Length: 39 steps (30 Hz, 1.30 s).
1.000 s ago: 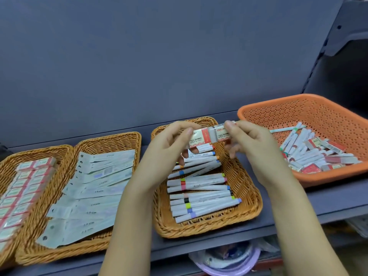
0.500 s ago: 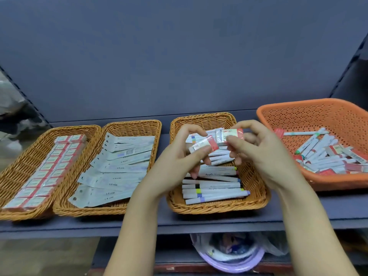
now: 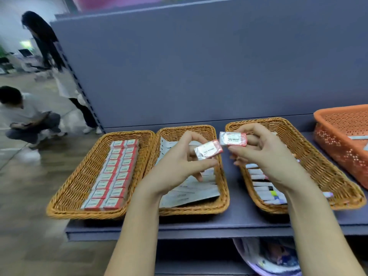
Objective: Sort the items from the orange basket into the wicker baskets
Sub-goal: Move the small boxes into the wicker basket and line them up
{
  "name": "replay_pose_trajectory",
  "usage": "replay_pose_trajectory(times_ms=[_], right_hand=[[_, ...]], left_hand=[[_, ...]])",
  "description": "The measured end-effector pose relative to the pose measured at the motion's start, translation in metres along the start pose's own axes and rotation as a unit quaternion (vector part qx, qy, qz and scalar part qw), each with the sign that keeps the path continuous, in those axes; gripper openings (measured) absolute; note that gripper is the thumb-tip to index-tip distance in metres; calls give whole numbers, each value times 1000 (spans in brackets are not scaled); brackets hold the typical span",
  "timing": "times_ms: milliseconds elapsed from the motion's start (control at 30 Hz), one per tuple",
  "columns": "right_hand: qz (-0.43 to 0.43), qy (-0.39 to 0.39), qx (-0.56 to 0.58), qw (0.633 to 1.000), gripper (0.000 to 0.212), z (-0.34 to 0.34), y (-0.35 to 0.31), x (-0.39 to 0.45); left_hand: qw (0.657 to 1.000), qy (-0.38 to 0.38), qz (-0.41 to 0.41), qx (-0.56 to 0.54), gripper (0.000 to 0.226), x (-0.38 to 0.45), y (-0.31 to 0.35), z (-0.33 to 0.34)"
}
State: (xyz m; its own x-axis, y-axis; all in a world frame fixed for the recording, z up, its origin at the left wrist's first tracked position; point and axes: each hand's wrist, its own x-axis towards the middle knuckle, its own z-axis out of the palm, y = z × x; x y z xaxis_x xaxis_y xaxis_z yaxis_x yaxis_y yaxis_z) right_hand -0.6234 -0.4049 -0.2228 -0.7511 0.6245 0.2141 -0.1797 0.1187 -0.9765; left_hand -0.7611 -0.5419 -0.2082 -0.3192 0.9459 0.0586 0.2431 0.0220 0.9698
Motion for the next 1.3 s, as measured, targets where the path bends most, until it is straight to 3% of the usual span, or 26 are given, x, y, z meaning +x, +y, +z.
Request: replay_pose_trajectory(times_ms=[133, 333, 800, 1067, 1300], right_hand=[[-6, 1, -35, 999, 25, 50, 6, 8], [-33, -13, -190, 981, 18, 106, 7, 27], [-120, -132, -479, 860, 28, 162, 25, 105], [-90, -165, -584, 790, 36, 211, 58, 137], [-40, -149, -619, 770, 36, 244, 81, 156]], left_hand=[[997, 14, 4, 72, 29, -19, -14, -54], [979, 80, 32, 184, 22, -33, -33, -117], [948, 133, -13, 288, 17, -13, -61, -196], [908, 74, -76, 404, 30, 2, -102, -250], [841, 10, -65, 537, 36, 19, -126, -273]])
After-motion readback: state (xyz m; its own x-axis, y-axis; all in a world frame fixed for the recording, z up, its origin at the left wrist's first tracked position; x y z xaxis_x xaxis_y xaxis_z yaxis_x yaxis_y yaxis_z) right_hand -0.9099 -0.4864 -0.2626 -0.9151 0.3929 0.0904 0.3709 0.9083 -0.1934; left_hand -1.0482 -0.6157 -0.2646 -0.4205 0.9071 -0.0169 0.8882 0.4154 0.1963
